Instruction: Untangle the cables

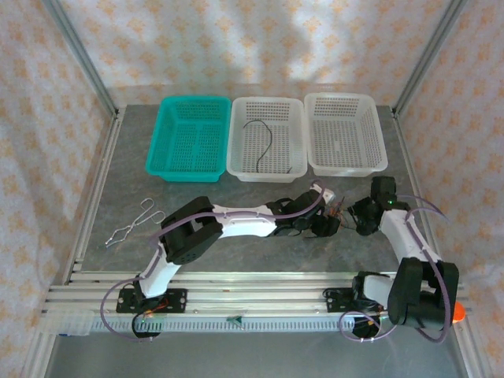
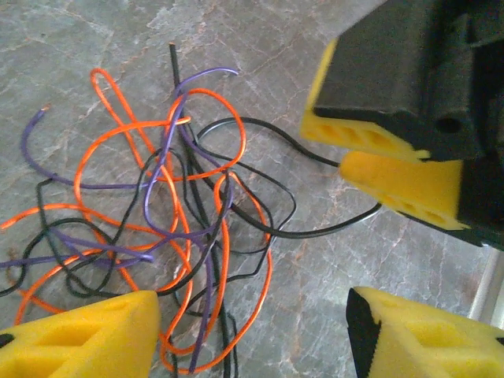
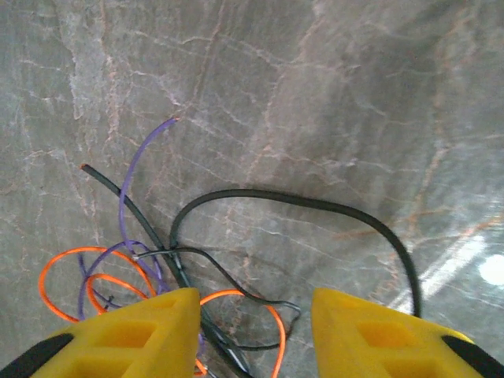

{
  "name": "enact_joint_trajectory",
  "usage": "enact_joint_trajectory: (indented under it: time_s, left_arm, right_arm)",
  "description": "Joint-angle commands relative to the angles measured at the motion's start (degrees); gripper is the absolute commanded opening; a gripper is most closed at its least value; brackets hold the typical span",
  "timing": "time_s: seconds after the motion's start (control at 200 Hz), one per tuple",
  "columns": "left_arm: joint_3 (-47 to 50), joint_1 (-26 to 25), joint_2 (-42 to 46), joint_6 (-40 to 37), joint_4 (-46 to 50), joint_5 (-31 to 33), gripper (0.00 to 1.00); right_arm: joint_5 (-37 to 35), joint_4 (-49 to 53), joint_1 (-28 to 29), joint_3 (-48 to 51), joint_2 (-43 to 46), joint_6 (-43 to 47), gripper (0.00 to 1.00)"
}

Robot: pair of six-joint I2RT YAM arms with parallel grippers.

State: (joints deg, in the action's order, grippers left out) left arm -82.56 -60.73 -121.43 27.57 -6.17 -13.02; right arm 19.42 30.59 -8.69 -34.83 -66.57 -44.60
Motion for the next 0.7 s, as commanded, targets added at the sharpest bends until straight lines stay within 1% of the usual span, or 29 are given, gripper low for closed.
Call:
enact_joint_trajectory:
  time_s: [0.0,0.07,0.195,0.28,0.446,0.561,0.696]
  left_arm:
    - [-2.1,0.0,-1.8,0.5,-2.8,-1.6,0.63]
    - [-2.0,-0.1,-1.8,0.6,-3.0,-1.4,0.63]
    - [-1.8,0.0,-1.9,0.2,-2.5,-0.9,0.62]
    - [-1.7,0.0,-2.1,0.3,-2.1,-0.7,0.62]
    - [-1.2,0.0,-2.3,0.3,-1.9,-0.5,0.62]
    - [-1.2,0.0,-2.6,0.0,-1.6,-0.8,0.62]
    - [-1.1,0.0,-2.5,-0.4,-1.0,-0.6,0.61]
  right_arm:
    - [1.6,-3.0,-0.2,0.4,-0.4,-1.4,0.42]
    - [0.3,-1.5,-0.3,-0.4,0.7,-1.1,0.43]
    - [-5.8,4.0,-0.3,-4.1,4.9,0.4,0.45]
    - [-6.7,8.2,-0.3,-5.2,7.6,0.8,0.46]
    - [-8.6,14.3,-0.2,-3.2,12.0,0.7,0.47]
    - [-7.8,13.8,-0.3,-1.4,12.6,0.1,0.55]
    - [-1.5,8.3,-0.3,1.1,12.0,-4.2,0.65]
